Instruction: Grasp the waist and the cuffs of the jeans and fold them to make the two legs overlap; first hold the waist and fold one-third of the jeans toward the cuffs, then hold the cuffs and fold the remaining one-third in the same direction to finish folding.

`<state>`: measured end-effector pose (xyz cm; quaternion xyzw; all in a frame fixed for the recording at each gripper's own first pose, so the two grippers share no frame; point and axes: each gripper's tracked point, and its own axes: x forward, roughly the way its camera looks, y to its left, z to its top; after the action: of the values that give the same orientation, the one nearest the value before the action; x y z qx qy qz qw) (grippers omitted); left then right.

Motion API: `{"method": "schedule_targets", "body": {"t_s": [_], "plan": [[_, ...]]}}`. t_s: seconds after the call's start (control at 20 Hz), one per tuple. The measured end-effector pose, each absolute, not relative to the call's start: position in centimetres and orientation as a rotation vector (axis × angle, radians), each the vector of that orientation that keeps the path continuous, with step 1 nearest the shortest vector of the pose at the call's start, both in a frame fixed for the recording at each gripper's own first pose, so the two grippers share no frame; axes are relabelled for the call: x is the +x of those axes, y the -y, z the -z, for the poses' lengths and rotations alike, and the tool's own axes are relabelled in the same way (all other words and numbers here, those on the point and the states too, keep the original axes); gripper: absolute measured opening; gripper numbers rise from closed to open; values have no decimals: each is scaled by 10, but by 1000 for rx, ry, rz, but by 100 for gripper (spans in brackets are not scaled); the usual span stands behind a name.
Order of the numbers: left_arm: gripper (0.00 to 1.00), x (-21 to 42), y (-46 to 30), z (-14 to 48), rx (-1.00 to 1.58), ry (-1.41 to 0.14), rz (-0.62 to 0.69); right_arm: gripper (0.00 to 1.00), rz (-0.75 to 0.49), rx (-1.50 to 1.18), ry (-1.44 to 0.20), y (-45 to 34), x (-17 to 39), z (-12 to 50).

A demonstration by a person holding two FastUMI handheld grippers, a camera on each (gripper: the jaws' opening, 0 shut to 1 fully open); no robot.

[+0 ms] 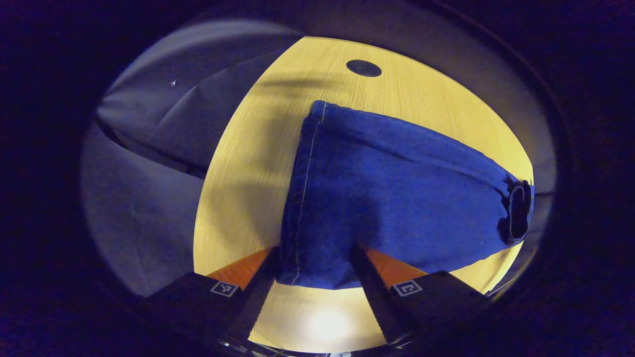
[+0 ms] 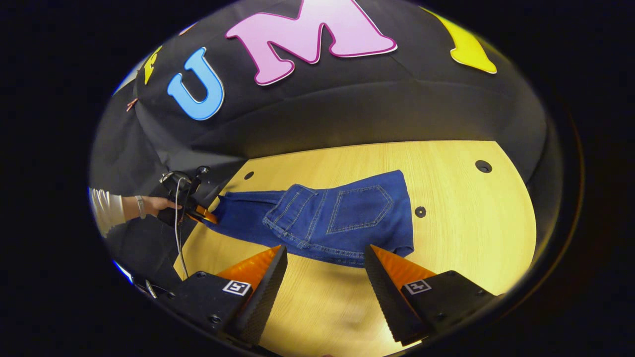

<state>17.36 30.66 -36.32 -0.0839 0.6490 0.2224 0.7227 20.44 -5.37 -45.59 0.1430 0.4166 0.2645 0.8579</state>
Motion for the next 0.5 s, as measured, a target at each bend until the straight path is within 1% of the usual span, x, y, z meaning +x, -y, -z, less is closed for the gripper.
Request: {"method": "schedule_targets", "body": {"t_s": [0.05,0.1,0.2,0.25,0.35,0.5], "plan": [[80,181,-299,356,-184,-1425,-467,95,-553,302,-875,56,205,456],[69,188,-295,353,-167,-1405,-474,95,-554,304,-876,59,206,457],[27,185,-296,353,-151,-1407,-491,95,-555,302,-871,60,206,455],[17,185,-295,351,-159,-1397,-498,95,-556,305,-870,59,206,455],[14,194,-284,343,-206,-1328,-485,95,-559,320,-862,60,207,449],[13,216,-250,308,-183,-1214,-367,95,-552,341,-849,65,213,444]]}}
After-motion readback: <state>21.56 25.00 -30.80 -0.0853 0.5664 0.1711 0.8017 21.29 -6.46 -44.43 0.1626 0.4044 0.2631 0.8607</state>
